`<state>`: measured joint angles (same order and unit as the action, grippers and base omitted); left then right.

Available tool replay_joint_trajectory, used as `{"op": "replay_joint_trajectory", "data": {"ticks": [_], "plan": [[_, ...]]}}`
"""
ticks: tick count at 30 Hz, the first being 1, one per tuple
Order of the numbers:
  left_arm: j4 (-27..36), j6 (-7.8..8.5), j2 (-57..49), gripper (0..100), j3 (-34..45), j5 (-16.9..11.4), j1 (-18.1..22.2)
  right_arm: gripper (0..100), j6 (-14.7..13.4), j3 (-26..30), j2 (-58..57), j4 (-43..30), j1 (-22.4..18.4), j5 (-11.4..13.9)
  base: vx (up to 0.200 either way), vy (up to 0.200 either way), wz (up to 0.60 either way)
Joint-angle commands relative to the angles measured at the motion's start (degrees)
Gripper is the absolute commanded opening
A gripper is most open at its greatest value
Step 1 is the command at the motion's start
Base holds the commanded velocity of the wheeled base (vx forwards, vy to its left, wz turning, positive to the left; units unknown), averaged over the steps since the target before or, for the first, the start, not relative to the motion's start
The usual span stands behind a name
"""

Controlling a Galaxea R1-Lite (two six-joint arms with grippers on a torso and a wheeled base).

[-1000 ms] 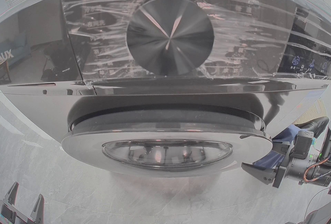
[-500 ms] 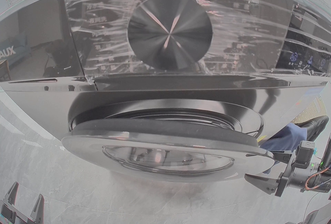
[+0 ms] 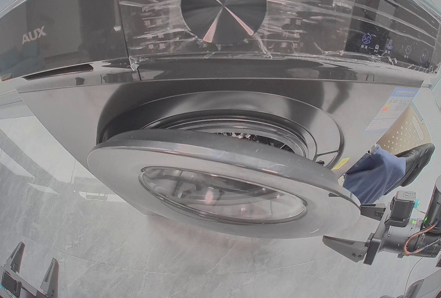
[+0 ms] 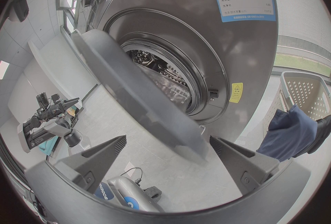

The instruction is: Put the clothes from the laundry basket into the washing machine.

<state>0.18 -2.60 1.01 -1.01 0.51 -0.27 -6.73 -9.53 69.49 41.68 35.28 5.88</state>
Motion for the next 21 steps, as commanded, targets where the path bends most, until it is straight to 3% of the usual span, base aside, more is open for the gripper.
{"op": "replay_joint_trajectory", "data": {"ticks": [1,8,14,21], "plan": [[0.0,0.05,-0.6,100,0.8,0.0,0.0,100,0.0,0.0,-0.1,0.3,-0.4,-0.1,0.000,0.000,0.00],[0.0,-0.04,-0.6,100,0.8,0.0,0.0,100,0.0,-1.2,2.3,0.4,0.2,-0.3,-0.171,0.000,0.00],[0.0,-0.04,-0.6,100,0.8,0.0,0.0,100,0.0,0.7,1.9,0.3,1.6,-0.2,0.000,0.000,0.00],[0.0,-0.04,-0.6,100,0.8,0.0,0.0,100,0.0,-0.9,2.5,0.5,1.0,-0.3,-0.029,0.000,0.00]]}}
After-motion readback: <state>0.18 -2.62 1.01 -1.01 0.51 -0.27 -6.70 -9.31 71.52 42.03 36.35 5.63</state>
